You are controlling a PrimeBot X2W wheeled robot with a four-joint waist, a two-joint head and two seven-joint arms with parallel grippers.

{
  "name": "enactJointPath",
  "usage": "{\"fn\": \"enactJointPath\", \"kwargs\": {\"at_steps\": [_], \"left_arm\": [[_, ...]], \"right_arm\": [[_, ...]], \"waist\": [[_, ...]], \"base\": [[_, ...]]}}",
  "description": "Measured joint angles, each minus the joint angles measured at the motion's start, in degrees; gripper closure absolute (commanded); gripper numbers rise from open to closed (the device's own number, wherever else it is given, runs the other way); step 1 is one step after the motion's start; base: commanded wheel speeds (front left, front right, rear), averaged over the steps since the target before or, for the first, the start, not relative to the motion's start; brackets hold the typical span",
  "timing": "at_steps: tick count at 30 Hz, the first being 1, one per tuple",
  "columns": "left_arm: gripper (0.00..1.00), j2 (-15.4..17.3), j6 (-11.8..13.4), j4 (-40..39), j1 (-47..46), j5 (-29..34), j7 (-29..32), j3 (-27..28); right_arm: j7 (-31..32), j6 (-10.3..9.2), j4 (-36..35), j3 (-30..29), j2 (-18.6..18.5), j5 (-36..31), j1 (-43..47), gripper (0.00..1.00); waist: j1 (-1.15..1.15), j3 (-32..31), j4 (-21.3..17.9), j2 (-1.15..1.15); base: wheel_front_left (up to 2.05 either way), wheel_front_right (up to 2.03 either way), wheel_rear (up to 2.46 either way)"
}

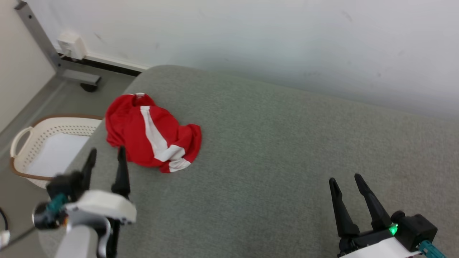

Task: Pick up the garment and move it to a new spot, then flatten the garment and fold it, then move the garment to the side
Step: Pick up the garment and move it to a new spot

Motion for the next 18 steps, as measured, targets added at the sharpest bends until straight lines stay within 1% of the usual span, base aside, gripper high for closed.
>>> {"fn": "enactJointPath", "kwargs": {"at_steps": [2,4,8,10,12,15,18], "left_arm": [[0.00,1.78,-0.73,1.41,-3.88,-0.07,2.13,-0.03],[0.00,2.86,-1.30,2.87,-7.83,-1.16,4.32,0.63],[0.00,6.10,-1.48,8.73,-14.32,-2.97,9.69,2.36],[0.00,7.56,-1.10,13.15,-17.27,-3.78,12.55,3.59],[0.00,8.79,-0.51,17.48,-19.40,-4.77,14.08,5.03],[0.00,10.45,0.30,23.61,-22.10,-6.70,15.48,6.98],[0.00,11.63,0.76,29.80,-24.26,-8.27,16.95,8.87]], "right_arm": [[0.00,0.00,-0.82,0.57,-0.25,0.00,-0.88,0.00],[0.00,0.00,-1.77,0.93,-0.55,0.01,-1.89,0.00],[0.00,0.00,-3.13,1.91,-0.94,0.01,-4.66,0.00],[0.00,0.00,-3.75,2.46,-0.91,0.22,-5.97,0.00],[0.00,0.00,-4.74,3.80,-0.99,0.87,-6.88,0.00],[0.00,0.00,-5.73,5.35,-1.01,1.64,-8.59,0.00],[0.00,0.00,-6.46,5.57,-0.97,1.88,-9.61,0.00]], "waist": [[0.00,1.25,-1.00,0.00],[0.00,2.64,-2.08,0.00],[0.01,5.65,-4.93,0.00],[0.01,7.17,-6.62,0.00],[0.02,8.62,-8.39,0.00],[0.02,10.64,-11.28,0.00],[0.02,12.62,-13.98,0.00]], "base": [[0.00,0.00,0.00],[0.00,0.00,0.00],[0.00,0.00,0.00],[0.00,0.00,0.00],[0.00,0.00,0.00],[0.00,0.00,0.00],[0.00,0.00,0.00]]}}
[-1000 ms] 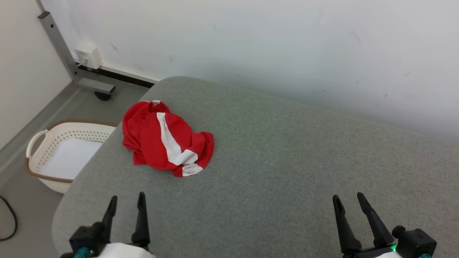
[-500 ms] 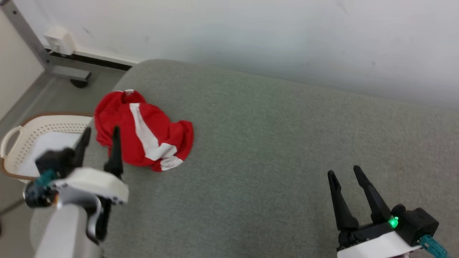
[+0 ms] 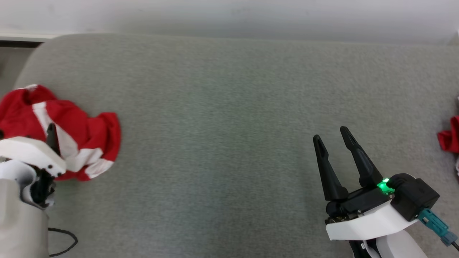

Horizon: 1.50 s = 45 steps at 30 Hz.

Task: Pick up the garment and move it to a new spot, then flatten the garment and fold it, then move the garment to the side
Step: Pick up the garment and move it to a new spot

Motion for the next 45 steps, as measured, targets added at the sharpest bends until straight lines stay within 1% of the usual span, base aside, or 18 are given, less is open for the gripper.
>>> {"fn": "enactJointPath", "kwargs": {"at_steps": [2,5,9,11,12,13,14,15,24,29,32,41,45], "left_arm": [[0.00,0.54,0.48,4.08,-1.27,-2.44,2.16,1.60],[0.00,1.76,0.67,8.93,-1.94,-2.38,4.76,1.42],[0.00,3.45,0.81,12.84,-4.30,-2.45,8.17,1.11],[0.00,4.07,0.51,14.03,-4.88,-2.41,8.67,0.56],[0.20,4.13,0.38,14.54,-5.12,-2.40,8.71,0.43],[0.48,4.13,0.29,14.90,-5.37,-2.38,8.69,0.32],[0.92,4.14,0.25,15.23,-5.52,-2.34,8.53,0.05],[1.00,4.13,-0.18,15.53,-5.52,-2.13,8.08,-0.30],[1.00,2.82,-2.53,17.33,-5.65,-1.41,3.38,-2.74],[1.00,2.87,-3.55,17.72,-5.65,-0.82,0.88,-4.15],[1.00,3.09,-4.04,17.53,-5.70,0.65,-0.86,-5.67],[1.00,2.80,-5.60,14.26,-7.83,3.10,-2.01,-11.88],[1.00,2.14,-5.78,10.23,-8.87,3.44,-1.99,-14.85]], "right_arm": [[0.00,0.00,-0.26,0.18,0.11,0.01,-0.40,0.00],[0.00,0.00,-0.46,0.45,0.29,0.10,-1.26,0.00],[0.00,0.00,-0.60,-0.07,0.53,0.10,-1.34,0.00],[0.00,0.00,-0.52,-0.26,0.64,0.10,-1.33,0.00],[0.00,0.00,-0.40,-0.33,0.68,0.09,-1.33,0.00],[0.00,0.00,-0.29,-0.42,0.76,0.07,-1.32,0.00],[0.00,0.00,-0.18,-0.47,0.81,0.07,-1.28,0.00],[0.00,0.00,0.01,-0.52,0.86,0.04,-1.21,0.00],[0.00,0.00,0.69,-0.85,1.11,-0.26,-0.27,0.00],[0.00,0.00,1.23,-0.78,1.33,-0.15,0.98,0.00],[0.00,0.00,1.55,-1.07,1.52,0.14,2.41,0.00],[0.00,0.00,2.21,-2.47,1.92,1.15,7.44,0.00],[0.00,0.00,1.72,-3.32,2.07,1.31,8.76,0.00]], "waist": [[0.00,1.25,-1.70,0.00],[0.00,2.73,-4.06,0.00],[-0.01,3.94,-6.28,0.01],[-0.01,4.05,-6.71,0.01],[-0.01,3.88,-6.71,0.01],[-0.01,3.64,-6.66,0.00],[-0.01,3.38,-6.57,0.00],[-0.01,3.08,-6.47,0.00],[-0.01,0.13,-5.23,0.00],[-0.01,-2.22,-4.91,0.00],[-0.01,-4.47,-4.78,0.00],[-0.02,-13.41,-4.18,0.00],[-0.03,-16.39,-3.86,0.00]], "base": [[0.00,0.00,0.00],[0.00,0.00,0.00],[0.00,0.00,0.00],[0.00,0.00,0.00],[0.00,0.00,0.00],[0.00,0.00,0.00],[0.00,0.00,0.00],[0.00,0.00,0.00],[0.00,0.00,0.00],[0.00,0.00,0.00],[0.00,0.00,0.00],[0.00,0.00,0.00],[0.00,0.00,0.00]]}}
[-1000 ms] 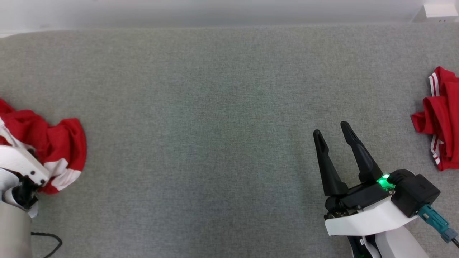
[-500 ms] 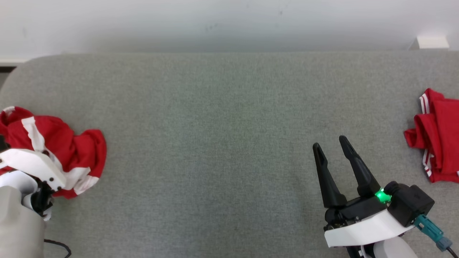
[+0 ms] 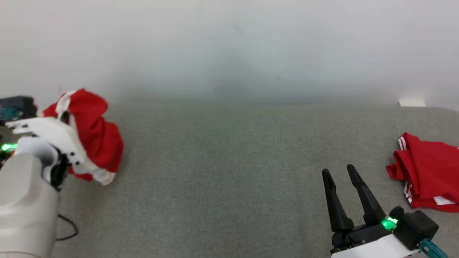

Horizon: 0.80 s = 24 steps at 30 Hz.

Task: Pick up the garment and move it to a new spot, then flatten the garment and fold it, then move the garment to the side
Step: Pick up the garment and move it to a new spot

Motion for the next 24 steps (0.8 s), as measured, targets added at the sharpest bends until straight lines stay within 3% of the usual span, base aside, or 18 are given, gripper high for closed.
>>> {"fn": "enactJointPath", "kwargs": {"at_steps": [4,9,13,17,20,24], "left_arm": [[1.00,-2.23,-0.08,-7.58,0.01,-3.97,1.29,-5.22],[1.00,-2.13,-0.08,-20.47,3.80,-10.03,3.98,-11.43],[1.00,-1.60,-0.08,-31.23,8.53,-13.18,5.52,-14.14],[1.00,-3.25,0.14,-39.58,14.80,-14.58,6.72,-15.79],[1.00,-5.63,1.24,-43.63,19.50,-15.62,6.53,-17.26],[1.00,-8.32,1.96,-43.37,24.64,-14.93,4.69,-20.34]], "right_arm": [[0.00,0.00,-0.35,-0.68,0.12,0.00,0.90,0.00],[0.00,0.00,-1.71,-1.99,0.19,-0.25,1.19,0.00],[0.00,0.00,-3.36,-3.23,0.21,0.27,1.25,0.00],[-0.01,0.00,-4.52,-4.20,0.18,0.30,1.27,0.00],[-0.03,0.00,-4.99,-4.45,-0.12,0.38,1.27,0.00],[-0.09,0.00,-4.92,-3.86,-0.42,0.80,1.16,0.00]], "waist": [[0.00,-1.25,-0.06,0.00],[0.00,-1.79,-1.53,0.00],[0.00,-2.03,-3.53,0.00],[0.00,-2.05,-6.05,0.00],[0.01,-1.90,-8.09,0.00],[0.00,-1.41,-10.93,0.00]], "base": [[0.00,0.00,0.00],[0.00,0.00,0.00],[0.00,0.00,0.00],[0.00,0.00,0.00],[0.00,0.00,0.00],[0.00,0.00,0.00]]}}
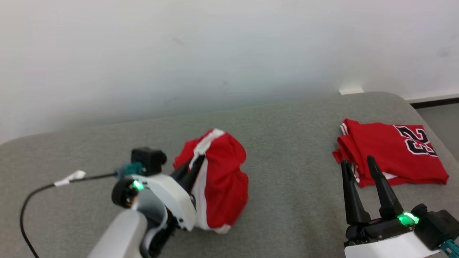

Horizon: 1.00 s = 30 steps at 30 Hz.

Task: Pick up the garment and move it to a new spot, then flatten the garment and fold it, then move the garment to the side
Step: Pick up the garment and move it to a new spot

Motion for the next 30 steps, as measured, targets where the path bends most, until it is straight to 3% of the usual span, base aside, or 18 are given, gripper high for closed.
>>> {"fn": "enactJointPath", "kwargs": {"at_steps": [8,9,10,11,16,21,30], "left_arm": [[1.00,-4.57,-0.74,13.60,2.90,2.83,-8.78,-5.23],[0.89,-5.25,-0.87,15.59,2.87,2.29,-10.04,-5.20],[0.34,-5.75,-1.16,17.41,2.76,2.32,-11.24,-5.69],[0.00,-5.95,-1.23,18.91,2.67,2.33,-12.62,-6.00],[0.00,-7.12,-1.70,21.80,-0.22,2.48,-18.23,-7.24],[0.00,-6.22,-1.37,18.34,-1.90,3.02,-20.45,-6.48],[0.00,0.09,6.20,4.93,3.52,3.96,-21.63,2.68]], "right_arm": [[0.00,0.00,1.01,1.29,-0.40,0.23,-0.42,0.00],[0.00,0.00,1.15,1.49,-0.38,0.23,-0.47,0.00],[-0.01,0.00,1.27,1.74,-0.35,0.23,-0.50,0.00],[-0.01,0.00,1.44,1.93,-0.34,0.22,-0.51,0.00],[-0.01,0.00,1.80,1.63,-0.42,0.14,-0.48,0.00],[-0.01,0.00,1.68,0.59,-0.45,-0.01,-0.19,0.00],[-0.01,0.00,1.68,-0.03,-0.73,-0.46,0.87,0.00]], "waist": [[0.01,1.56,-4.05,0.00],[0.01,1.74,-4.29,0.00],[0.01,1.88,-4.47,0.00],[0.01,2.00,-4.56,0.00],[0.01,1.89,-3.50,0.00],[0.01,1.22,-1.07,0.00],[0.01,-0.36,3.70,0.00]], "base": [[0.00,0.00,0.00],[0.00,0.00,0.00],[0.00,0.00,0.00],[0.00,0.00,0.00],[0.00,0.00,0.00],[0.00,0.00,0.00],[0.00,0.00,0.00]]}}
